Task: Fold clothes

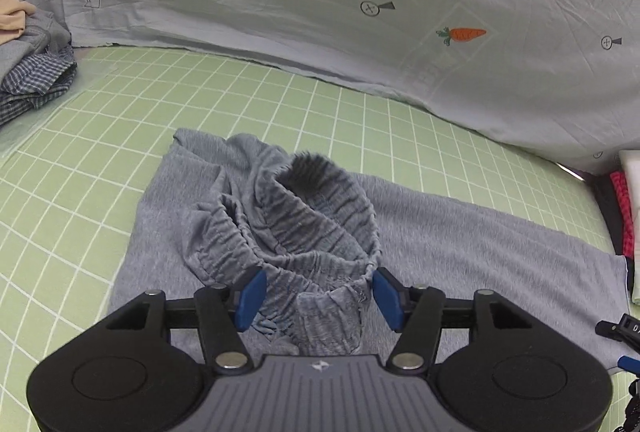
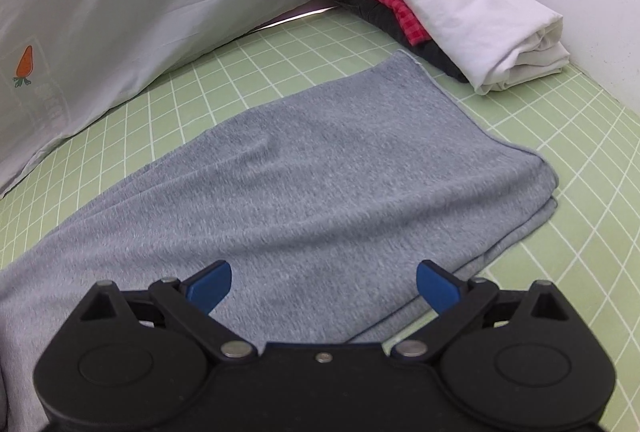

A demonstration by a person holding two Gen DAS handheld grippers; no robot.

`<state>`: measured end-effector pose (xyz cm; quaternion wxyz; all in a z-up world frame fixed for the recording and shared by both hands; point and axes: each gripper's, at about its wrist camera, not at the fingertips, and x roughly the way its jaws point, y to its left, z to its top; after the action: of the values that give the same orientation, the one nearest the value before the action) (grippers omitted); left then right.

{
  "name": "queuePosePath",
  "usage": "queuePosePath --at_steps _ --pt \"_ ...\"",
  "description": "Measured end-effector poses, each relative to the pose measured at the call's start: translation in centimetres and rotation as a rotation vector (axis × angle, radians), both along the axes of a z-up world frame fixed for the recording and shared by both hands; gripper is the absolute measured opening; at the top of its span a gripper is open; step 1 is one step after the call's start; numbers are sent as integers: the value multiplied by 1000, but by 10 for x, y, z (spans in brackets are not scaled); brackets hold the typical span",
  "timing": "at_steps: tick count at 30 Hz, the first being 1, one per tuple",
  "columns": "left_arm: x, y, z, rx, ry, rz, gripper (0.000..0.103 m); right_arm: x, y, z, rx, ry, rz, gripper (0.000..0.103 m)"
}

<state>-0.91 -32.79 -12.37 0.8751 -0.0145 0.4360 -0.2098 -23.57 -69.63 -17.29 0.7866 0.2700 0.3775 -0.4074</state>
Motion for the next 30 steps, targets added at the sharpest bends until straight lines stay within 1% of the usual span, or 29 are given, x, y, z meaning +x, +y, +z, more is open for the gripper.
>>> queuePosePath --at_steps 3,5,6,9,13,15,16,17,18,20,22,24,25,27,28,29,30 --pt "11 14 14 -23 -17 62 64 0 3 -4 16 3 -2 100" --pt "25 20 13 -36 18 129 64 -2 3 -7 22 7 -9 100" --pt "33 22 8 -41 47 156 64 -2 3 -8 25 10 -13 100" --pt "47 24 -6 -60 106 193 64 -4 2 -11 34 18 -24 100" --pt "62 16 -23 -87 151 216 64 -4 -2 -13 36 32 -37 100" --pt "68 9 -31 -83 168 224 58 -4 -3 -14 38 40 -44 100" --pt "72 6 -34 -93 178 219 36 -4 -4 -15 38 44 -47 100" --pt "75 3 -36 -119 188 200 21 -4 -5 -15 39 48 -50 100" --pt "77 -1 -36 -137 190 180 16 -4 -5 -16 41 53 -51 100" --pt "76 -13 -26 -143 147 108 11 -3 -6 -17 40 58 -53 100" --pt "72 -26 -17 -172 111 26 11 -4 -5 -18 38 62 -54 100" --pt "67 -42 -12 -200 102 -47 11 -4 -6 -18 37 65 -56 100" --pt "65 -49 -13 -198 109 -68 15 -4 -6 -19 40 65 -58 100" --pt "64 -59 -25 -156 152 -73 24 -4 -7 -21 46 65 -61 100" --pt "64 -64 -31 -135 173 -76 33 -5 -8 -21 48 65 -63 100" --pt "63 -69 -37 -114 194 -78 39 -5 -8 -21 48 63 -62 100" --pt "63 -74 -43 -93 216 -80 40 -6 -8 -21 43 61 -60 100"
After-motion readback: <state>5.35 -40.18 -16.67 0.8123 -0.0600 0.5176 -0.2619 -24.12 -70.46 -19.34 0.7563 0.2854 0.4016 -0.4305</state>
